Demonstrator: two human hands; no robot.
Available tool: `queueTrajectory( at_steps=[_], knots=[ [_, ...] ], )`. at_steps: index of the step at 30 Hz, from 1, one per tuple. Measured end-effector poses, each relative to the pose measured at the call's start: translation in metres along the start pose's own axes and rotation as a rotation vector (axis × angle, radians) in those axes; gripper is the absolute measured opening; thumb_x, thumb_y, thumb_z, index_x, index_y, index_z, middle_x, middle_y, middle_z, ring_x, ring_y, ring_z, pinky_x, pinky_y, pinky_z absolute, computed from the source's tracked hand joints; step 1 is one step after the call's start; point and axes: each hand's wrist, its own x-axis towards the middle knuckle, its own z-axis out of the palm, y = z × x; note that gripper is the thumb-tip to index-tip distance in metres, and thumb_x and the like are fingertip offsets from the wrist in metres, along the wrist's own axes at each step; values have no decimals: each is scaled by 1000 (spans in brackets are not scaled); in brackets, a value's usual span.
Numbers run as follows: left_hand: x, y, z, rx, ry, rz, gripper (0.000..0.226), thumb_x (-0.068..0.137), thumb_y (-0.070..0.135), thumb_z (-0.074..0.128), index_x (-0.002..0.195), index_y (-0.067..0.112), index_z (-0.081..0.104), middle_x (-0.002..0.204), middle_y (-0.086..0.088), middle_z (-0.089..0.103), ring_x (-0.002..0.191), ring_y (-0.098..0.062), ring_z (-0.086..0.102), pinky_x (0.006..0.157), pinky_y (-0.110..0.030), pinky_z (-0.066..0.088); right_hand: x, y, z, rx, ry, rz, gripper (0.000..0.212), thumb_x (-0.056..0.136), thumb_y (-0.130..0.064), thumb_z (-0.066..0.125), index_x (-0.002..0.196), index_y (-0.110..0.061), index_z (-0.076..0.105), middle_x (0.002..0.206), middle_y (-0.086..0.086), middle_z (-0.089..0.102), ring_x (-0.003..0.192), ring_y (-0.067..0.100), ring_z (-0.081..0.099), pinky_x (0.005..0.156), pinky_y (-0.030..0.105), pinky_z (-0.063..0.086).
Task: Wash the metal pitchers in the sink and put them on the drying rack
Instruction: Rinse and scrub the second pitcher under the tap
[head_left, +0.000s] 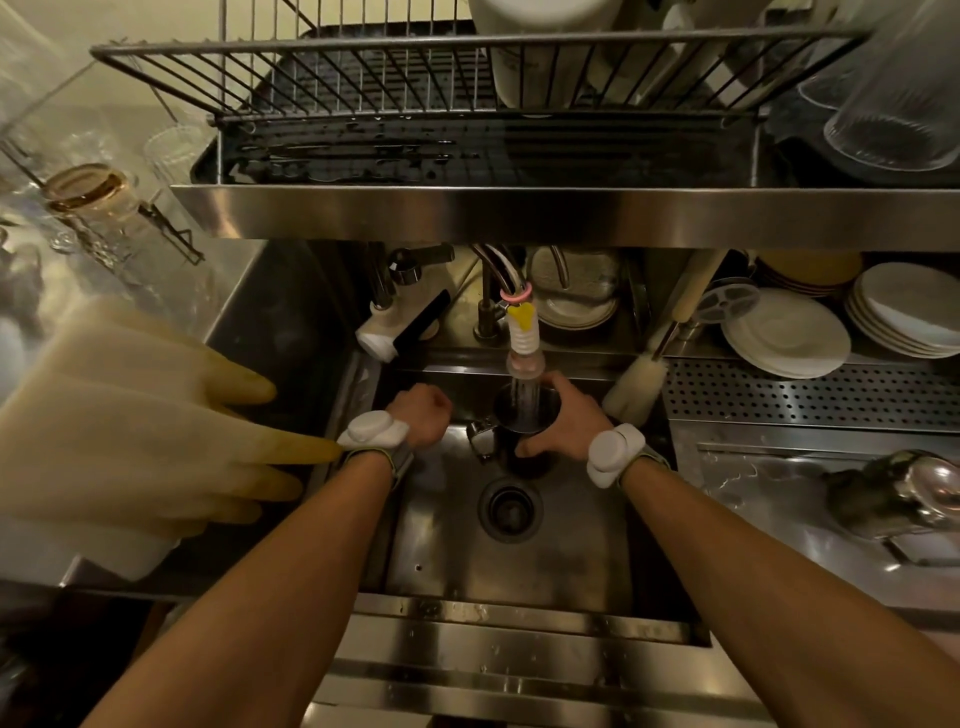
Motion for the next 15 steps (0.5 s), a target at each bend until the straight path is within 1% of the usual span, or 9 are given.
queueTrajectory(
  at_steps=[2, 4, 5, 6, 8, 9, 10, 12, 15],
  knots=[
    [0, 3, 2, -10, -6, 23, 26, 88, 20, 52, 108, 20, 68, 122, -8, 65, 116, -28, 58, 97, -33, 45, 0, 2, -1, -2, 57, -3, 95, 47, -25, 90, 126, -26, 39, 120, -2, 56, 108, 15, 50, 86, 25, 41],
    [0, 5, 5, -19, -16, 44, 24, 90, 22, 51, 106, 18, 69, 118, -9, 66, 113, -29, 59, 95, -34, 46, 0, 0, 4, 27, 69, -7, 91, 46, -26, 90, 122, -28, 40, 114, -6, 55, 105, 14, 51, 82, 25, 41],
    [0, 6, 5, -38, -28, 46, 25, 91, 27, 50, 103, 17, 69, 114, -11, 67, 110, -30, 60, 93, -35, 46, 1, -2, 7, 49, 57, -4, 90, 45, -28, 90, 119, -30, 39, 111, -8, 54, 103, 13, 51, 80, 24, 41],
    [0, 6, 7, -72, -43, 46, 31, 94, 34, 46, 98, 15, 70, 107, -11, 68, 105, -30, 61, 90, -35, 46, 1, -3, 10, 69, 47, 1, 90, 44, -29, 90, 117, -32, 39, 109, -10, 54, 102, 12, 52, 80, 23, 41],
    [-1, 11, 9, -127, -77, 49, 55, 95, 52, 35, 91, 9, 70, 98, -11, 68, 96, -28, 62, 87, -35, 44, 0, -4, 13, 101, 50, 11, 91, 43, -30, 90, 117, -32, 38, 108, -12, 53, 102, 11, 51, 79, 21, 41],
    [-1, 14, 10, -135, -102, 57, 63, 95, 56, 31, 89, 8, 71, 96, -10, 68, 92, -26, 62, 86, -35, 44, 0, -3, 13, 112, 58, 19, 91, 43, -30, 90, 117, -32, 38, 108, -12, 53, 102, 11, 51, 79, 21, 40],
    [-1, 17, 12, -140, -132, 73, 63, 95, 56, 31, 86, 8, 71, 93, -9, 69, 90, -25, 62, 85, -34, 43, 0, -1, 14, 120, 68, 28, 91, 43, -30, 90, 118, -31, 38, 109, -11, 53, 103, 12, 52, 79, 21, 41],
    [0, 21, 16, -162, -167, 98, 52, 96, 47, 37, 74, 11, 67, 82, -7, 67, 82, -23, 61, 82, -33, 43, -2, 1, 13, 133, 76, 47, 95, 44, -30, 90, 124, -26, 39, 114, -8, 53, 107, 15, 53, 81, 23, 42],
    [4, 24, 18, -176, -172, 119, 41, 96, 33, 46, 59, 18, 57, 66, -1, 60, 71, -18, 55, 71, -28, 39, -3, 7, 11, 130, 63, 79, 102, 47, -31, 91, 132, -23, 35, 128, 0, 52, 116, 20, 51, 88, 28, 42]
  ],
)
